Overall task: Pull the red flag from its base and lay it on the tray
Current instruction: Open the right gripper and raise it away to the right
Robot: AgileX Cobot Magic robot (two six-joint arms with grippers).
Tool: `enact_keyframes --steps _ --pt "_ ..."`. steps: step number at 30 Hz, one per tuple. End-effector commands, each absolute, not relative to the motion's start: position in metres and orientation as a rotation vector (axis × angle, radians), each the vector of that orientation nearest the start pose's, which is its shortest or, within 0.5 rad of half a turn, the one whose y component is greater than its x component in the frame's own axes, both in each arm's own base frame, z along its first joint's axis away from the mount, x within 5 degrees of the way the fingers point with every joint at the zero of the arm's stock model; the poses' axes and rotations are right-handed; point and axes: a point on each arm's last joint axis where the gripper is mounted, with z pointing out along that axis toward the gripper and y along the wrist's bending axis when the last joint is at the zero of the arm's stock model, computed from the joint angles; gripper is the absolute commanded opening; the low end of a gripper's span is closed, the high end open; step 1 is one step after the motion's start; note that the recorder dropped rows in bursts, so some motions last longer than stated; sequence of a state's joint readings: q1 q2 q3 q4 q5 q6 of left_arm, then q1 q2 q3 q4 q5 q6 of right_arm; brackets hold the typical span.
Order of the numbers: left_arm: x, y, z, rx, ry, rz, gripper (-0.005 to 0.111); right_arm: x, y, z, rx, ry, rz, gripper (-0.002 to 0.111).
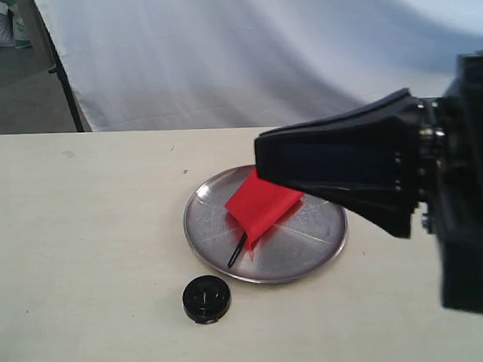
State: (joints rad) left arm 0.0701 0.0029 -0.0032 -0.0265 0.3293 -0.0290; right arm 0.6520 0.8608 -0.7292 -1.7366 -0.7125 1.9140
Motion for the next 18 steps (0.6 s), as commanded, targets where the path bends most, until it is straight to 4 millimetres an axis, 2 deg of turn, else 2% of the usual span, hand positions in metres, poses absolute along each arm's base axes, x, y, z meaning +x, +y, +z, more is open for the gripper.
enact_keyframes --steps 1,10,18 --pt "0.054 0.003 0.184 -0.111 1.804 0.0 0.0 0.075 0.132 0.363 -0.998 1.513 1.159 0.0" --pt "0.054 0.003 0.184 -0.111 1.804 0.0 0.0 0.049 0.113 0.377 -1.001 1.381 1.15 0.0" --pt "0.054 0.003 0.184 -0.111 1.804 0.0 0.0 0.039 0.105 0.377 -0.979 1.351 1.145 0.0"
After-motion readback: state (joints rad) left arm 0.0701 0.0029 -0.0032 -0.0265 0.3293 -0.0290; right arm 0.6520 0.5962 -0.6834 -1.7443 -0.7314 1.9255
